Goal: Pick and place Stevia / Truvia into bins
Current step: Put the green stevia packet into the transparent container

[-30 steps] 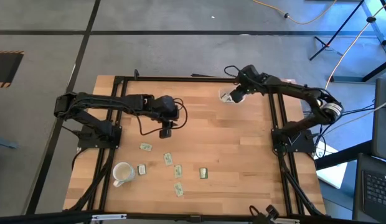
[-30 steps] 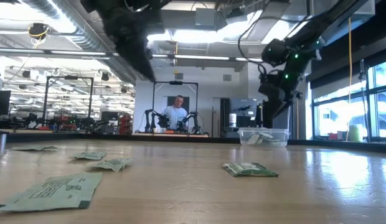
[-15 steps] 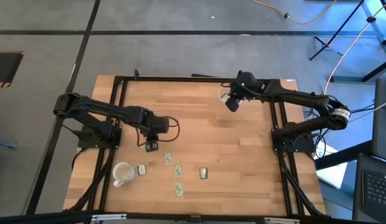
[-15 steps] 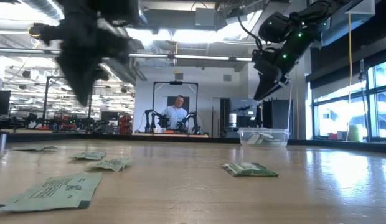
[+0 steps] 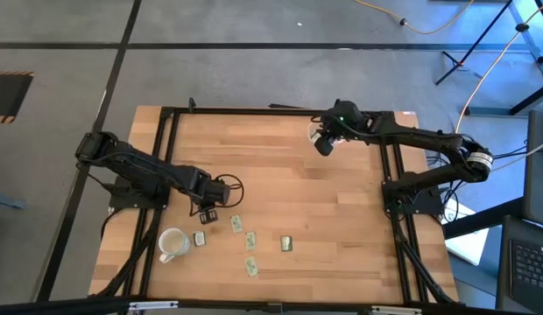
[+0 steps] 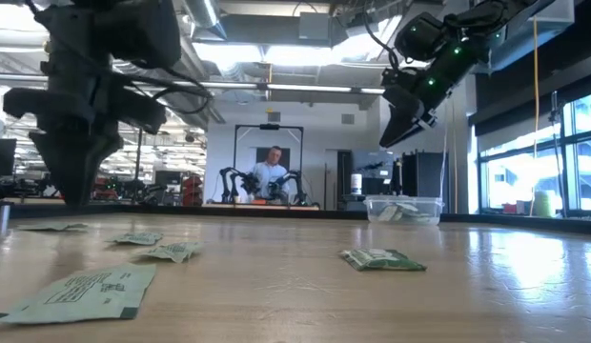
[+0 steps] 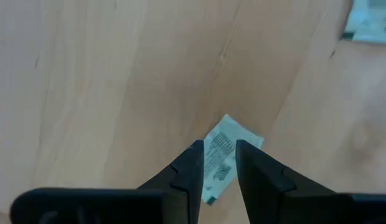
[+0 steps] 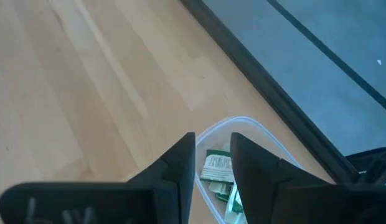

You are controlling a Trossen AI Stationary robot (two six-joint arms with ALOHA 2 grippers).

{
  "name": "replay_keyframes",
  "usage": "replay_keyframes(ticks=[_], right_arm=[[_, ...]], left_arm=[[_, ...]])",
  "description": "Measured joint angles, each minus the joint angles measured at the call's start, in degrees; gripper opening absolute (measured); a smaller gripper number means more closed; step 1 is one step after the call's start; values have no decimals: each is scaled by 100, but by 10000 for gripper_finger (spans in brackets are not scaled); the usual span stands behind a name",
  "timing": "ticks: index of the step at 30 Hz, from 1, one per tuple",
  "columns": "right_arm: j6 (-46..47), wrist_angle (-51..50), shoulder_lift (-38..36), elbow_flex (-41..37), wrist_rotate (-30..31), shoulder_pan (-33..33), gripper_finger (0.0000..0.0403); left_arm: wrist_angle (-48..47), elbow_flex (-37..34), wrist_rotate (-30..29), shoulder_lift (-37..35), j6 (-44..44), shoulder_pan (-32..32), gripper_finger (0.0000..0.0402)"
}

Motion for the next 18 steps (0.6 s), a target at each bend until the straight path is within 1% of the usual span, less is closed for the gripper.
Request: replay_keyframes(ticks=[3,8,13,18], right_arm=[[2,2,0,0,0,2,104],[3,2,0,0,0,2,104],[3,-2,0,0,0,2,104],[3,-20,0,0,0,2,104]], left_arm=[[153,-125,11,7,187,0,85],[749,-327,46,11,564,0,91],[758,-329,60,11,885,0,109],[756,-329,308,42,1096,-4,115]])
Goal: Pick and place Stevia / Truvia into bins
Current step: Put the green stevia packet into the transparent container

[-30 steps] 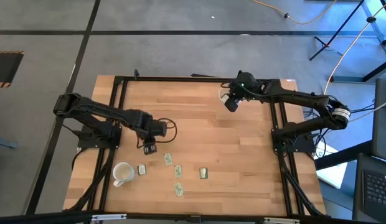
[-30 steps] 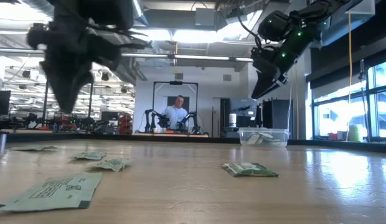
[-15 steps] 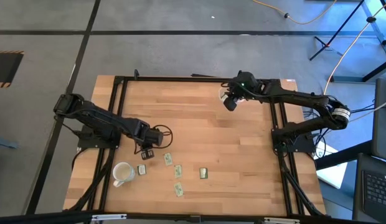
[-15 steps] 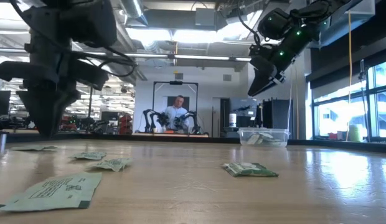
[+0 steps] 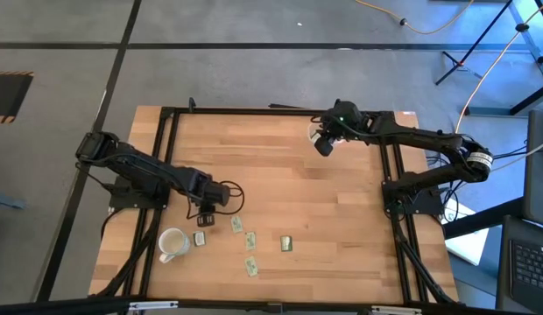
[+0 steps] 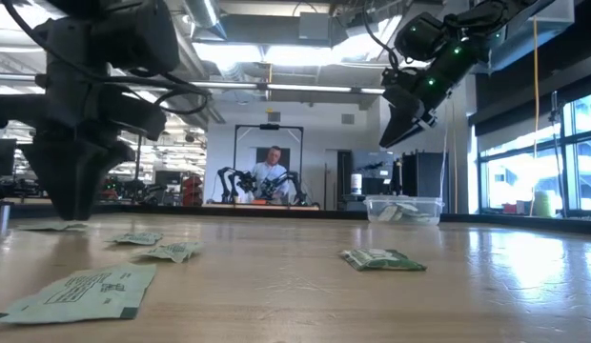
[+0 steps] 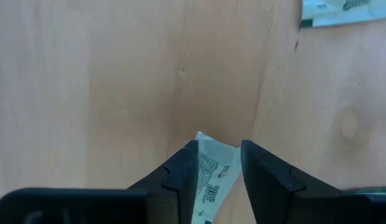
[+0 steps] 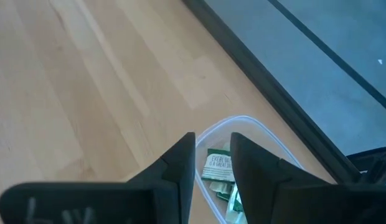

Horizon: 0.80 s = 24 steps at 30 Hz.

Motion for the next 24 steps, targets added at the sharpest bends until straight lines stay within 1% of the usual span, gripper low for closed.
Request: replay_keyframes(ticks=[10,24], right_arm=[[-15,-19,2,0,0,0,104],[-20,-41,2,0,-1,0,104]], left_arm=[[-96,59,44,631,68,-29,93],[-24,44,41,613,186,-29,17]])
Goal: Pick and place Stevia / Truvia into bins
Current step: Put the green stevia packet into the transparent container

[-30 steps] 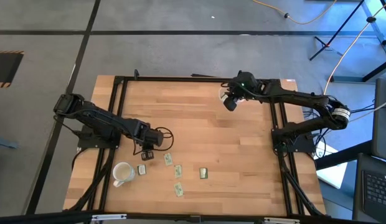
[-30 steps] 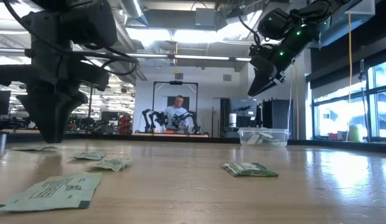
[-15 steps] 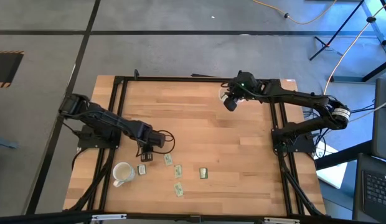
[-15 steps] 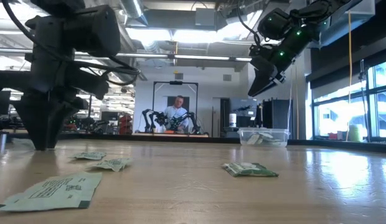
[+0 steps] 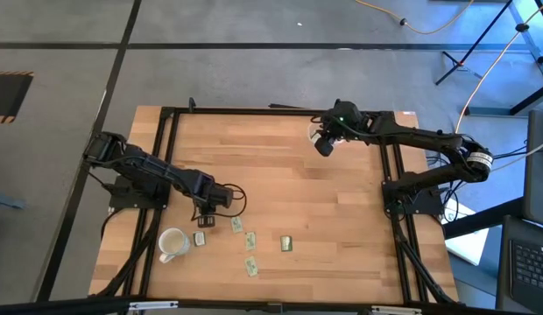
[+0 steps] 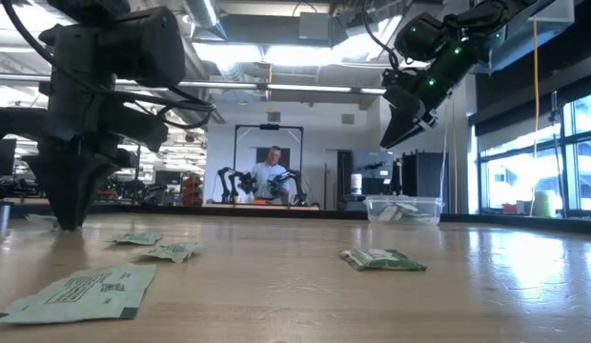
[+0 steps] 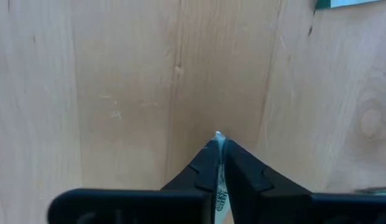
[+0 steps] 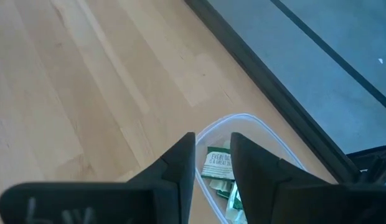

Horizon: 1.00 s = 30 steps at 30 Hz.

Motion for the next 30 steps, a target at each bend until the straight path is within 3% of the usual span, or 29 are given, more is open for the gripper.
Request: replay_keyframes(ticks=[11,15,21,26,30], right_arm=[[-542,38,0,0,-3,0,104],[-940,63,0,0,-108,2,104],[-1636,405,3,0,-1560,90,104],[-2299,753,2,0,-2992,484,104],[-2422,1277,7,0,-3395,956,104]], left_arm=[[-10,701,4,-353,264,187,2],[984,989,193,-472,998,448,2],[3114,1108,1619,-467,2618,1104,2],[4275,1106,2900,-469,3275,1745,2],[4984,1106,3666,-469,3590,2132,2]])
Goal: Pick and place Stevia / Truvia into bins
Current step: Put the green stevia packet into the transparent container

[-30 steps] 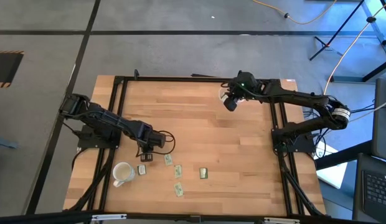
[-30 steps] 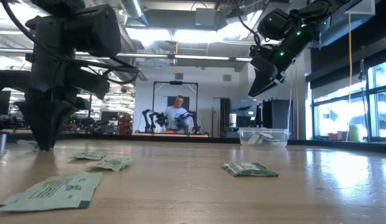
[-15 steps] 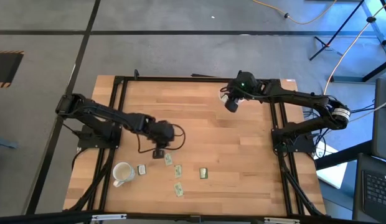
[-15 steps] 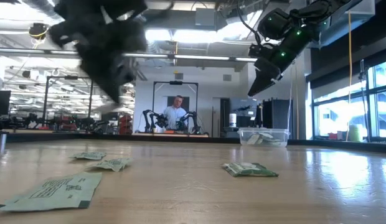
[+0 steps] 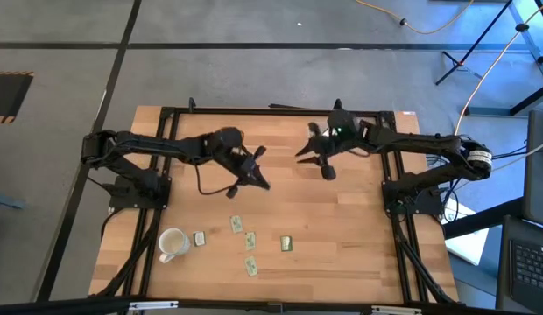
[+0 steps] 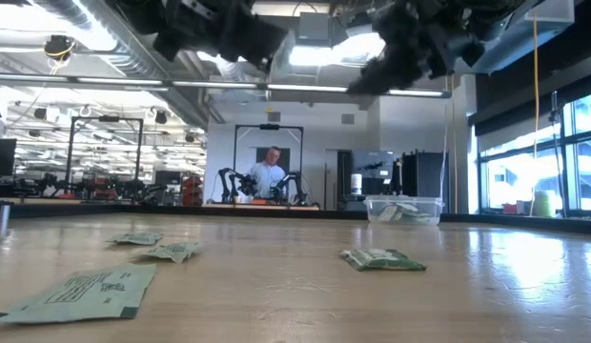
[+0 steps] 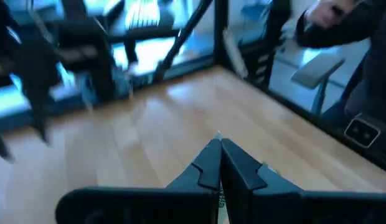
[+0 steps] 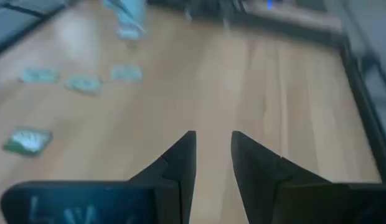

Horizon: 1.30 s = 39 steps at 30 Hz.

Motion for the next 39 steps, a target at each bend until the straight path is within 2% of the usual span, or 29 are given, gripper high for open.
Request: replay_keyframes(ticks=[5,8,16,20,28,39], right_arm=[[15,883,95,0,-5,566,104],[14,1430,237,0,-6,842,104],[17,3027,757,0,-4,1360,104],[16,3489,965,0,0,1482,104],[26,3810,1021,0,1,1543,104],[37,3981,1021,0,6,1619,104]], left_arm=[[816,0,1038,0,376,171,2],[1172,0,1429,0,552,170,2],[1286,2,1452,-4,1008,170,2],[1450,2,1465,-4,1160,172,2],[1523,4,1719,-4,1432,170,2],[2372,4,1787,150,1609,128,2]])
